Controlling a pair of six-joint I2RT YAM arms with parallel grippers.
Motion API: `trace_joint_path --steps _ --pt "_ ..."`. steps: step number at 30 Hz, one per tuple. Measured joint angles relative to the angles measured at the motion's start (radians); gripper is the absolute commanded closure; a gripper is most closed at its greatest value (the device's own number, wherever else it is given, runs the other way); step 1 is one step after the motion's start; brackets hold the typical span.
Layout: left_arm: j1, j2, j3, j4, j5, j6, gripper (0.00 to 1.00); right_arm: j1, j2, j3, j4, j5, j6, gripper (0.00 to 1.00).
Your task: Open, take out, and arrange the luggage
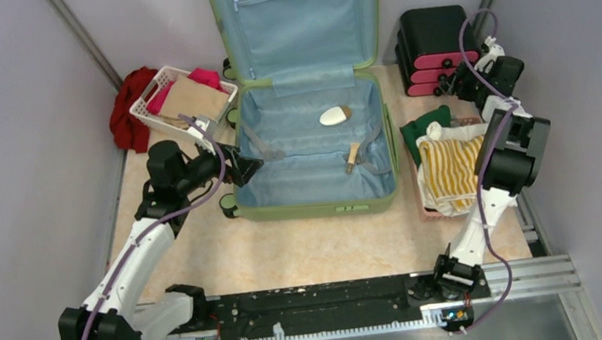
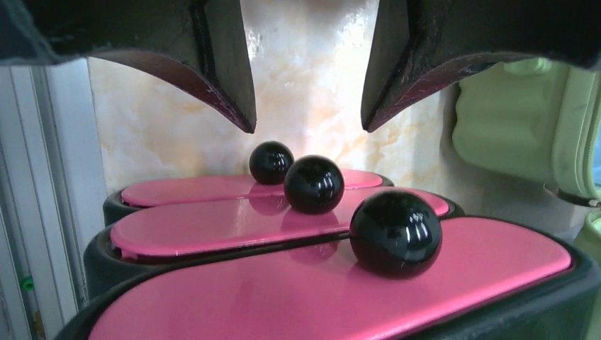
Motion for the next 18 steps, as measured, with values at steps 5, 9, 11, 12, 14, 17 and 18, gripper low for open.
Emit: trace_joint_path --steps 5,9,11,12,14,17,18 --pt "0.000 0.003 0.000 0.000 0.000 0.004 0.01 0.027 0.039 0.061 0.001 0.029 0.043 0.47" --pt "0.000 0.005 0.000 -0.001 0.000 0.007 0.01 0.045 0.069 0.105 0.008 0.053 0.062 0.49" --pt "0.002 0.005 0.000 -0.001 0.000 0.007 0.01 0.050 0.077 0.113 0.005 0.069 0.068 0.50" --pt "0.002 0.005 0.000 -0.001 0.000 0.007 0.01 0.051 0.082 0.118 0.003 0.074 0.068 0.51" --pt "0.005 0.006 0.000 -0.001 -0.001 0.007 0.01 0.051 0.089 0.125 -0.002 0.084 0.070 0.55" --pt "0.006 0.009 0.000 -0.002 0.000 0.007 0.01 0.051 0.091 0.129 -0.013 0.095 0.070 0.58" --pt "0.006 0.010 0.000 -0.002 0.000 0.007 0.01 0.051 0.091 0.130 -0.014 0.097 0.071 0.59"
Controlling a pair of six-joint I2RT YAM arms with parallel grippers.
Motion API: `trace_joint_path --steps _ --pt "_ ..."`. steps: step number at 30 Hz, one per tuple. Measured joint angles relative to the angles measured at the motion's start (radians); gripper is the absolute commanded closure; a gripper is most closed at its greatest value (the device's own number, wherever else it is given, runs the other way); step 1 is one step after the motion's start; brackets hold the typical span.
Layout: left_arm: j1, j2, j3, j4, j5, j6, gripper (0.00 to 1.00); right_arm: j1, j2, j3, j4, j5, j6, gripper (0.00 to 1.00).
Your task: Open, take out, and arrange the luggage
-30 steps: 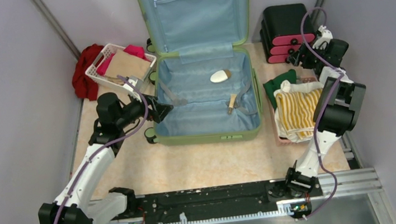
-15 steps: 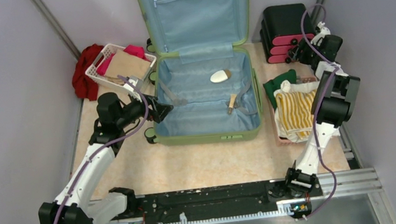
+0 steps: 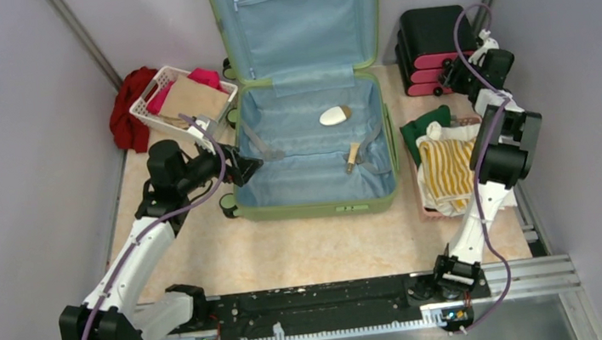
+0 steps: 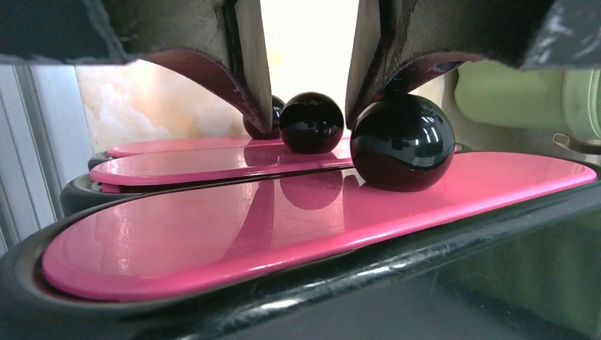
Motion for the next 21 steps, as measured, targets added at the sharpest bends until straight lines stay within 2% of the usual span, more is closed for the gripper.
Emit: trace_joint_path --steps 5,10,12,17,21 --pt "0.000 0.000 0.000 -0.002 0.000 0.000 0.01 0.000 0.000 0.001 -0.005 0.010 0.000 0.61" --pt "0.001 0.000 0.000 -0.003 -0.001 0.001 0.01 0.000 0.011 0.020 -0.017 0.013 -0.005 0.80" --pt "0.001 0.000 0.000 -0.005 -0.001 0.001 0.01 0.000 0.012 0.020 -0.016 0.013 -0.007 0.84" --pt "0.001 0.000 0.000 -0.005 -0.002 0.002 0.01 -0.009 -0.002 -0.018 0.020 0.006 -0.015 0.85" --pt "0.001 0.000 0.000 -0.005 -0.002 0.002 0.01 -0.027 -0.083 -0.140 0.047 -0.006 -0.033 0.81"
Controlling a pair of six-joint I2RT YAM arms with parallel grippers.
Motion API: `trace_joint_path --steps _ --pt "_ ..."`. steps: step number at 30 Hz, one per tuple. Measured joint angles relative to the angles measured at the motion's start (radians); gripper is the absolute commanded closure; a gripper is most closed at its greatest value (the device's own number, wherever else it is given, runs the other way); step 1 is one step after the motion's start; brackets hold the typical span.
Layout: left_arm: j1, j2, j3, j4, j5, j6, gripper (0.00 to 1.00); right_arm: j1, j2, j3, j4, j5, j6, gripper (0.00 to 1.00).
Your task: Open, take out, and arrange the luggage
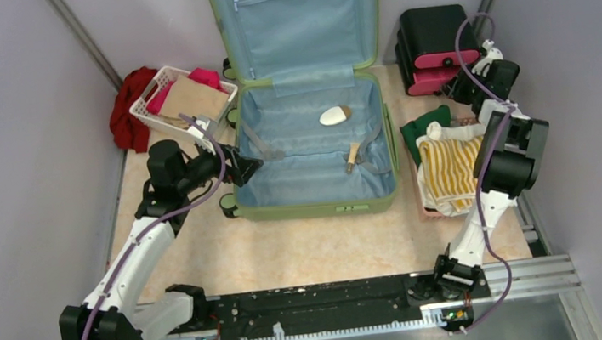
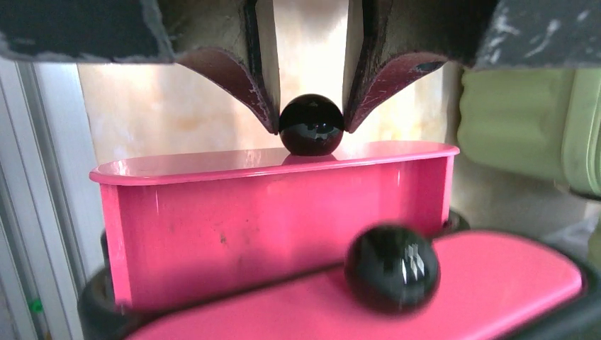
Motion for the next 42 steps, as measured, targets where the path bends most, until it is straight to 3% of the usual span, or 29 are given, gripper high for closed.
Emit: trace_joint_path --steps 5,10,19,28,42 --pt "0.000 0.000 0.000 0.000 0.002 -0.001 0.01 -0.031 -0.092 -0.129 -0.013 -0.033 -0.037 0.44" --pt "0.000 0.000 0.000 0.000 0.003 -0.001 0.01 -0.045 -0.109 -0.142 -0.066 -0.023 -0.097 0.31" --pt "0.000 -0.008 0.000 0.001 0.003 -0.002 0.01 -0.047 -0.269 -0.134 -0.183 -0.040 -0.275 0.27" --pt "0.000 -0.008 0.000 0.001 0.004 -0.002 0.01 -0.016 -0.299 -0.037 -0.305 -0.251 -0.322 0.27" --pt "0.000 -0.008 0.000 0.001 0.004 -0.002 0.01 0.333 -0.298 -0.037 -0.334 -0.369 -0.213 0.28"
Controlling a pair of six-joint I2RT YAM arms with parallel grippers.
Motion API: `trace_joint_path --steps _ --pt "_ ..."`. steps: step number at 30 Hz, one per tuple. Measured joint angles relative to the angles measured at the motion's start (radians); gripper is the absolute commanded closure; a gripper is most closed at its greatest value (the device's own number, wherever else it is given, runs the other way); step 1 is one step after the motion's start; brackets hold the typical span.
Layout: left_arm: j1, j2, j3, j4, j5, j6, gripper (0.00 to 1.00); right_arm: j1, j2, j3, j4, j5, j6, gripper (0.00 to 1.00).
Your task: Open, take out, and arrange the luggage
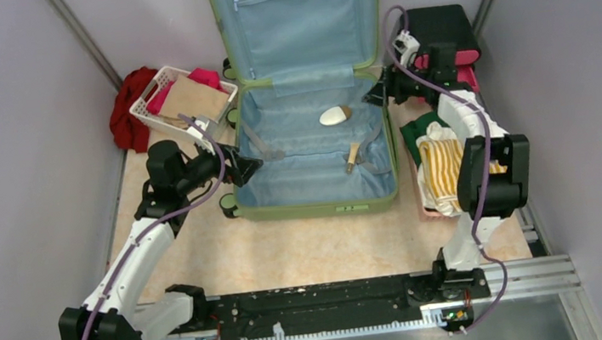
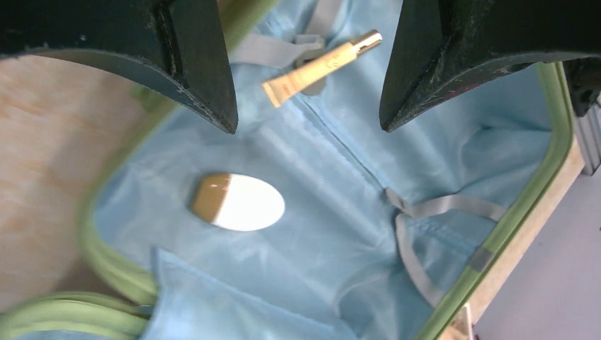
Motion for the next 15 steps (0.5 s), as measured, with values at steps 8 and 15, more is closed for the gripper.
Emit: trace_joint_path --steps 8,15 --pt "0.000 0.000 0.000 -0.001 -0.001 0.000 0.01 0.169 0.040 0.070 -0.119 0.096 -0.067 0.29" --pt "0.000 -0.006 0.000 0.000 0.000 0.000 0.01 0.261 0.061 0.040 -0.266 0.256 -0.158 0.40"
